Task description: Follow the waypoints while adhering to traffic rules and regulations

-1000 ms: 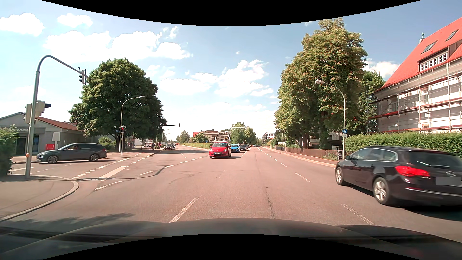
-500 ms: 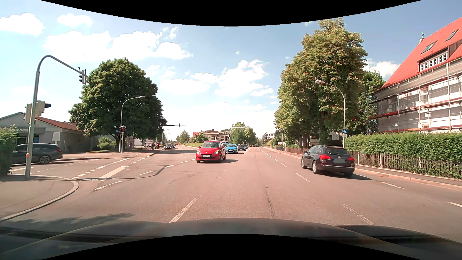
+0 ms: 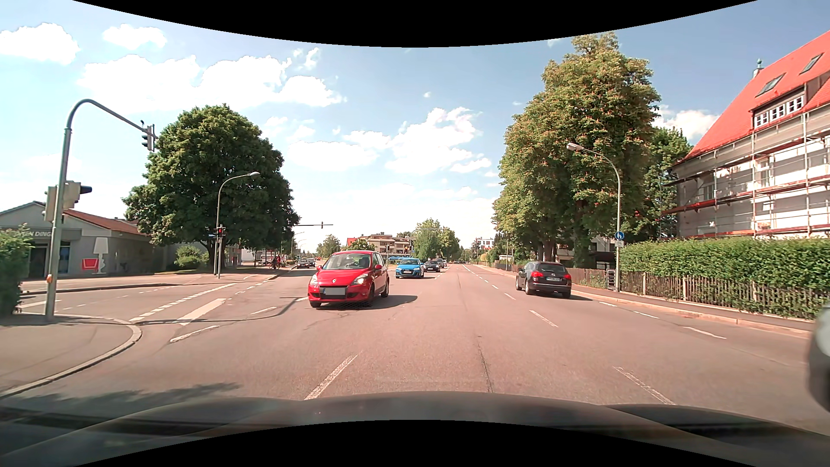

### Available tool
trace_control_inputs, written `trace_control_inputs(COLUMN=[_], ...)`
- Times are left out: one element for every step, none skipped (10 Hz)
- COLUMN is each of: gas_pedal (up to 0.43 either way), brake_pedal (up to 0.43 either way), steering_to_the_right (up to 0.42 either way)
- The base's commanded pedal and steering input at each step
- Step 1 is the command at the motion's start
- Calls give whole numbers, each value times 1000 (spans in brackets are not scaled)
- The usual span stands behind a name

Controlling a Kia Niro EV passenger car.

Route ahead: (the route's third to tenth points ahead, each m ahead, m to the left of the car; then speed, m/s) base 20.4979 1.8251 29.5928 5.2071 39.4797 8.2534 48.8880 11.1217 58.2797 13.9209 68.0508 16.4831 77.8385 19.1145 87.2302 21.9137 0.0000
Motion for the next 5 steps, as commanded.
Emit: trace_control_inputs(gas_pedal=[0,0,0,0,0], brake_pedal=[445,439,445,445,445], steering_to_the_right=[-7,-7,-6,-6,-6])
